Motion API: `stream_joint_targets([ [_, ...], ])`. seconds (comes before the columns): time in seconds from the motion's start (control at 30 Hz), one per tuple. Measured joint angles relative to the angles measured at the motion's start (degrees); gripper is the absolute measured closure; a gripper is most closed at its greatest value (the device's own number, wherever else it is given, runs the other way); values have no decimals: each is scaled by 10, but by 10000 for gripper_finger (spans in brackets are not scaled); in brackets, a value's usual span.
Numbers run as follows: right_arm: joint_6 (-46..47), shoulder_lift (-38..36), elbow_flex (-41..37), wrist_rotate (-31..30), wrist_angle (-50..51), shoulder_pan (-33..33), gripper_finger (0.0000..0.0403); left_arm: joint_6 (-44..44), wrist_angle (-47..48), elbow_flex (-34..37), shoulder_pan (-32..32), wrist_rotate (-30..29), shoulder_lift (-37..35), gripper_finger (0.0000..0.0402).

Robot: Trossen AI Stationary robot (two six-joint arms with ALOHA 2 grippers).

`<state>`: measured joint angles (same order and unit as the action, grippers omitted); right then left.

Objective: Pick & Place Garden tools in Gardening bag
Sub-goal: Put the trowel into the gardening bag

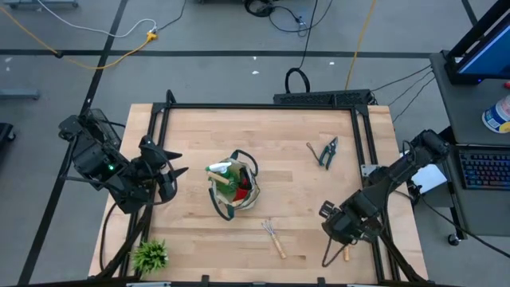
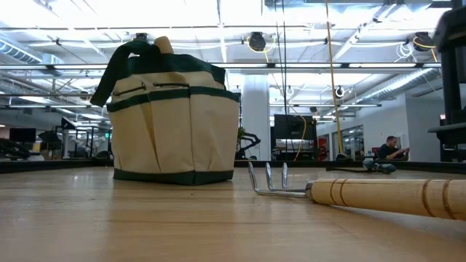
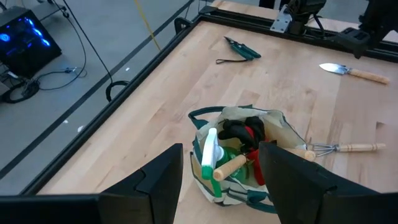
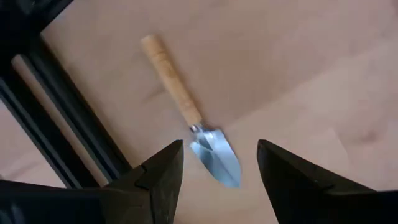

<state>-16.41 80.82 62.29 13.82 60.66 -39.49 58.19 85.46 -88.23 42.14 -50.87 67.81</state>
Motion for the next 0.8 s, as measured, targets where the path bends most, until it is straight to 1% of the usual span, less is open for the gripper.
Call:
stream_joint_targets([
  [0.17,-30,0,-25,-1,-38,-34,206,0,0,0,0,0,0,185],
  [0.4,-10,0,-72,-1,-129,-81,206,-5,-1,0,0,0,0,185],
  [0.53,-11,0,-101,-2,-189,-103,206,-15,-17,0,3,-1,0,185],
  [0.67,-12,0,-131,-4,-230,-113,206,-38,-52,0,23,-4,0,185],
  [0.8,-12,0,-158,-13,-239,-117,206,-46,-82,0,59,-19,1,185],
])
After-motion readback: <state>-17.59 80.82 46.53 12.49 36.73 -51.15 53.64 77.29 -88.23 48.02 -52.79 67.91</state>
